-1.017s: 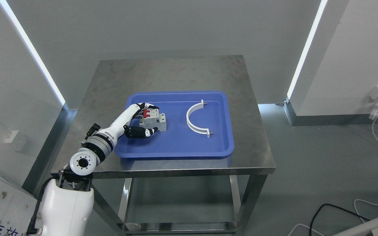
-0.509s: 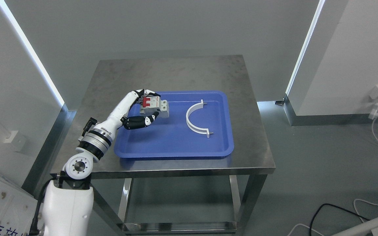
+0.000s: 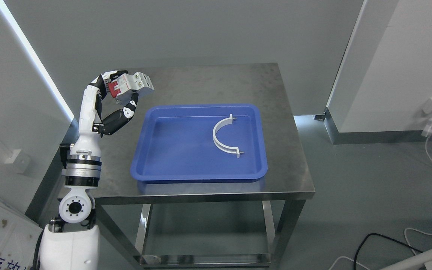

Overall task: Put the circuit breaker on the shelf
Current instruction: 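Lift the circuit breaker out of the tray with the left hand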

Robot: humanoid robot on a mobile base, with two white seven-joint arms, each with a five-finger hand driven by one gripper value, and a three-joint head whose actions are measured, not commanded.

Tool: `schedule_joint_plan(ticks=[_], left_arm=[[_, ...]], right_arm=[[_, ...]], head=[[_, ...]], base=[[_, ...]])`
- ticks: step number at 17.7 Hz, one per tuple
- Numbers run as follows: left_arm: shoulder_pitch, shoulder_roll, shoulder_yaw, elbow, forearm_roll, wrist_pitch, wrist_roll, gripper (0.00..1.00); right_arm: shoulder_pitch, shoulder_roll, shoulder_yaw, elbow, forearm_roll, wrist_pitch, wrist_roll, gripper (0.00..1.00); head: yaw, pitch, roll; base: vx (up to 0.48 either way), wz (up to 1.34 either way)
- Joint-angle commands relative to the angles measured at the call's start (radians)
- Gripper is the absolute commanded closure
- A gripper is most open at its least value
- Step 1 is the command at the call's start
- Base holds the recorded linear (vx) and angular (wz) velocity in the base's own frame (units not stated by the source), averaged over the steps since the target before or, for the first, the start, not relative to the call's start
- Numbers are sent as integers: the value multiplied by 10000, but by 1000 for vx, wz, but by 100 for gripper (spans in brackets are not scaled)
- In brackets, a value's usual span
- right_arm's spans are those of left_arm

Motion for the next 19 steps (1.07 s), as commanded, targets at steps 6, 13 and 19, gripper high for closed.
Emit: schedule_joint_plan(ticks=[6,13,19], left_arm=[[701,-16,1037,-1606,721,-127,-273,84],[1177,-16,1129,-1683,768,-463,-288,84],[1652,-16,1098,-1805,783,-878,-395,84]], right_arm=[[0,-175,199,-1,0,582,8,0],[0,-175,199,-1,0,582,8,0],[0,-175,199,-1,0,582,8,0]], head=[[0,0,0],[0,0,0],[0,0,0]], base=[[0,0],[-9,8],[-67,-8]])
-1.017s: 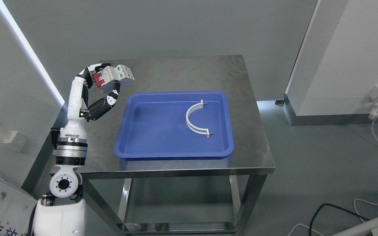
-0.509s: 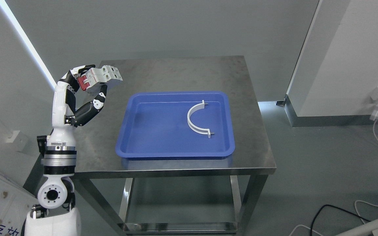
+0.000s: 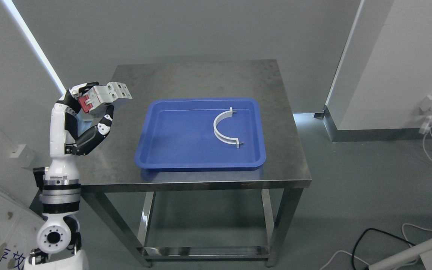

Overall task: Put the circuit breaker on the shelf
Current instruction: 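Hold the breaker in the left hand while turning toward the blue bins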

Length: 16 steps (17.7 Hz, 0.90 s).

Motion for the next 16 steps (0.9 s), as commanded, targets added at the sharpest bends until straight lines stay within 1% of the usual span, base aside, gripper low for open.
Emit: schedule_joint_plan(ticks=[1,9,16], left_arm=[[412,144,184,-392,23,-168,-131,84],[427,144,184,-407,84,-352,-146,84],[565,144,185,-423,238,-475,-330,84]], right_arm=[[3,-175,199,0,0,586,8,0],[3,-175,199,0,0,586,8,0],[3,-175,199,0,0,586,8,0]], head=[[0,0,0],[0,0,0],[0,0,0]], base=[[-101,96],[-132,-29],[-198,-151]])
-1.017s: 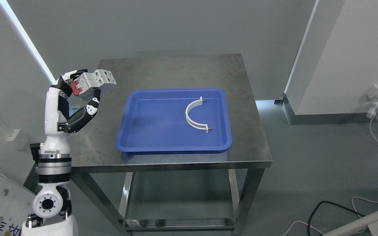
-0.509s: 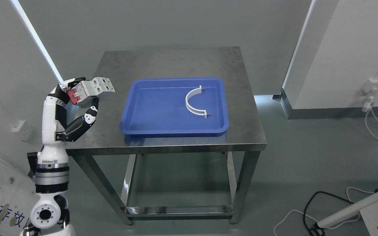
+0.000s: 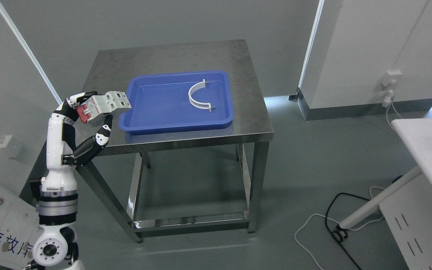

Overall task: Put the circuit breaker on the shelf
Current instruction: 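Hold the breaker in the left hand while turning toward the blue bins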

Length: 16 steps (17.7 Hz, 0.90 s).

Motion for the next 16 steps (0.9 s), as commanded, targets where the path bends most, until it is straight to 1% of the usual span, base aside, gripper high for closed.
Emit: schedule_joint_plan(ticks=[1,4,8,16], left_arm=[[94,168,35,-93,83,-35,-14,84],[110,168,50,-93,189,-233,-14,84],[125,168,280,-93,313,-265,-14,84],[110,168,341,-276,359,-280,-14,84]], right_arm=[[0,-175,199,-1,0,586,8,0],[0,-175,199,14,0,586,8,0],[0,-175,199,-1,0,586,8,0],[0,-175,199,-1,0,586,8,0]], head=[[0,0,0],[0,0,0],[0,0,0],[0,0,0]], base=[[-199,-101],[-220,-62],[-239,33],[-279,97]])
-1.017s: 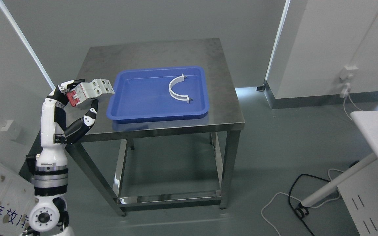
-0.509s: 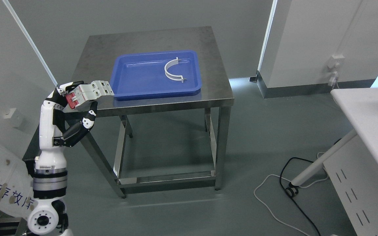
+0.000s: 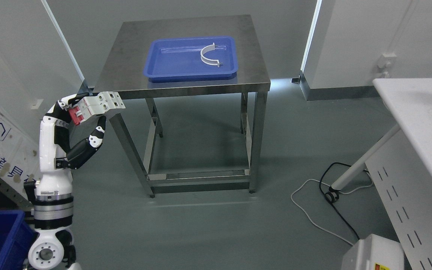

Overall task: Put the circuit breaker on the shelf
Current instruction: 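Hold the breaker in the left hand while turning toward the blue bins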

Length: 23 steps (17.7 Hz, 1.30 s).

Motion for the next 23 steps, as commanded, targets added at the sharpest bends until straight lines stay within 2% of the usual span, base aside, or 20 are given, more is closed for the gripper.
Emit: schedule_joint_plan(ticks=[1,6,9,15,23], left_arm=[[3,175,160,-177,61,-8,1,84],[-348,175,145,-177,61,99,-29,84],[-457,175,236,-162,61,115,-488,83],[-763,175,1401,-24,77,146,-1362,83],[-917,175,1541,-101,77,161,-1241,83]], right_arm=[[-2,-175,199,-4,0,577,8,0],[-2,-175,199,-4,0,577,8,0],[-2,-175,199,-4,0,577,8,0],[-2,-175,199,-4,0,577,8,0],[-2,-175,199,-4,0,577,8,0]], head=[[0,0,0],[0,0,0],[0,0,0],[0,0,0],[0,0,0]], base=[[-235,21],[-145,153],[-170,64],[-214,-158],[-271,-137]])
